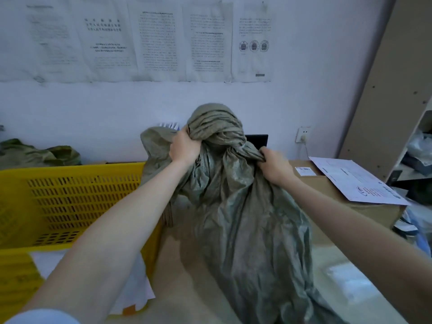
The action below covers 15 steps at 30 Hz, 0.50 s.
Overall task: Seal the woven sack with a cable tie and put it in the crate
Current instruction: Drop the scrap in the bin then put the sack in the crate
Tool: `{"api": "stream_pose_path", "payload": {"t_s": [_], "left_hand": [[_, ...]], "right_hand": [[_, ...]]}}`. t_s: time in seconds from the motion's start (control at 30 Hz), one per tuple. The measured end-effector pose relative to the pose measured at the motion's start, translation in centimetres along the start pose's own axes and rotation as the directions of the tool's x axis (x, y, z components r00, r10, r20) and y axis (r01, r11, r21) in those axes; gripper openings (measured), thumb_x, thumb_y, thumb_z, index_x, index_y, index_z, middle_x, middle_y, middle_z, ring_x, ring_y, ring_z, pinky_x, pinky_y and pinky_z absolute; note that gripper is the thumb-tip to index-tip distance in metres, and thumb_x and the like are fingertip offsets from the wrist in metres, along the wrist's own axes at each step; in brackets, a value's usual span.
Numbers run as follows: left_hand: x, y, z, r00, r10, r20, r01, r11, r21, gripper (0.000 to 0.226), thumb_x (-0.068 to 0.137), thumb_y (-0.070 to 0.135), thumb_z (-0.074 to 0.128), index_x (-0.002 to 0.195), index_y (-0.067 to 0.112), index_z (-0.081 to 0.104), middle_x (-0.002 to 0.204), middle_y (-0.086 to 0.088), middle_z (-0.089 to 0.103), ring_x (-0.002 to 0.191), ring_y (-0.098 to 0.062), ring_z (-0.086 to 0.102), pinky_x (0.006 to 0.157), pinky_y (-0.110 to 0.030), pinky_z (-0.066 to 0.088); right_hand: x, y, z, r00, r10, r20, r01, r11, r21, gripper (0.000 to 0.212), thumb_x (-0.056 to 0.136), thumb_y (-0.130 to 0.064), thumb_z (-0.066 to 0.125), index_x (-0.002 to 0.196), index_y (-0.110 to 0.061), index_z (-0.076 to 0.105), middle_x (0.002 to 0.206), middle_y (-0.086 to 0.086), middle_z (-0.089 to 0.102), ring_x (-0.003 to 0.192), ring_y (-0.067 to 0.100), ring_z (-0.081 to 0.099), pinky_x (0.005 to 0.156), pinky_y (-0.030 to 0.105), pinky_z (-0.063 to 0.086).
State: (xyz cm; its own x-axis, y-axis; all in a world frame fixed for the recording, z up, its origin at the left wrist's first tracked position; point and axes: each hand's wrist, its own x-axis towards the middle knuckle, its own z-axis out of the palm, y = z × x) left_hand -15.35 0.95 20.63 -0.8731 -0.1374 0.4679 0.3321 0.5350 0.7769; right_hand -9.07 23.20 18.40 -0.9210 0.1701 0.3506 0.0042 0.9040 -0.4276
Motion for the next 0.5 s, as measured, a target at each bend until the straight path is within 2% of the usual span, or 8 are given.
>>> {"api": "stream_pose_path", "payload": {"t_s": [0.13,0.33,0.43,0.5], "left_hand": [[1.7,3.5,-3.0,0.995,0.032,-0.091,-0.04,0.995,-0.091,0.032,0.086,0.044,0.054,0.108,0.023,0.063,0.103,-0.003,0.069,0.097,-0.029,0.062,0.083,-0.04,0.052],[2.4,7.4,-6.2,0.964,0.04,-0.263,-0.111,0.958,-0.263,0.024,0.088,0.028,0.055,0.11,0.02,0.061,0.105,-0.001,0.068,0.099,-0.027,0.062,0.089,-0.042,0.051],[2.2,8.9,-7.3,0.939,0.059,-0.338,-0.173,0.932,-0.317,0.028,0.09,0.02,0.055,0.117,0.017,0.059,0.109,-0.003,0.067,0.095,-0.019,0.059,0.086,-0.032,0.049],[2.0,9.7,-8.1,0.921,0.089,-0.38,-0.228,0.913,-0.338,0.028,0.091,0.017,0.055,0.119,0.017,0.058,0.105,0.003,0.065,0.092,-0.014,0.056,0.081,-0.026,0.044]], "right_hand": [[3.2,-2.8,-4.0,0.997,-0.015,-0.08,0.017,0.999,0.028,0.021,0.085,-0.007,0.046,0.104,-0.004,0.053,0.112,0.027,0.058,0.101,0.041,0.055,0.076,0.04,0.042],[4.8,-7.6,-8.0,0.953,-0.012,-0.302,0.046,0.993,0.105,0.029,0.082,0.005,0.037,0.109,0.0,0.046,0.121,0.023,0.049,0.111,0.043,0.043,0.08,0.042,0.036],[4.7,-9.5,-9.3,0.912,-0.003,-0.41,0.08,0.982,0.171,0.033,0.081,0.01,0.035,0.112,0.0,0.043,0.123,0.02,0.044,0.111,0.04,0.038,0.08,0.039,0.028],[4.8,-10.4,-10.1,0.887,-0.014,-0.462,0.128,0.968,0.216,0.036,0.08,0.013,0.034,0.111,0.0,0.043,0.123,0.019,0.043,0.111,0.038,0.037,0.081,0.037,0.026]]}}
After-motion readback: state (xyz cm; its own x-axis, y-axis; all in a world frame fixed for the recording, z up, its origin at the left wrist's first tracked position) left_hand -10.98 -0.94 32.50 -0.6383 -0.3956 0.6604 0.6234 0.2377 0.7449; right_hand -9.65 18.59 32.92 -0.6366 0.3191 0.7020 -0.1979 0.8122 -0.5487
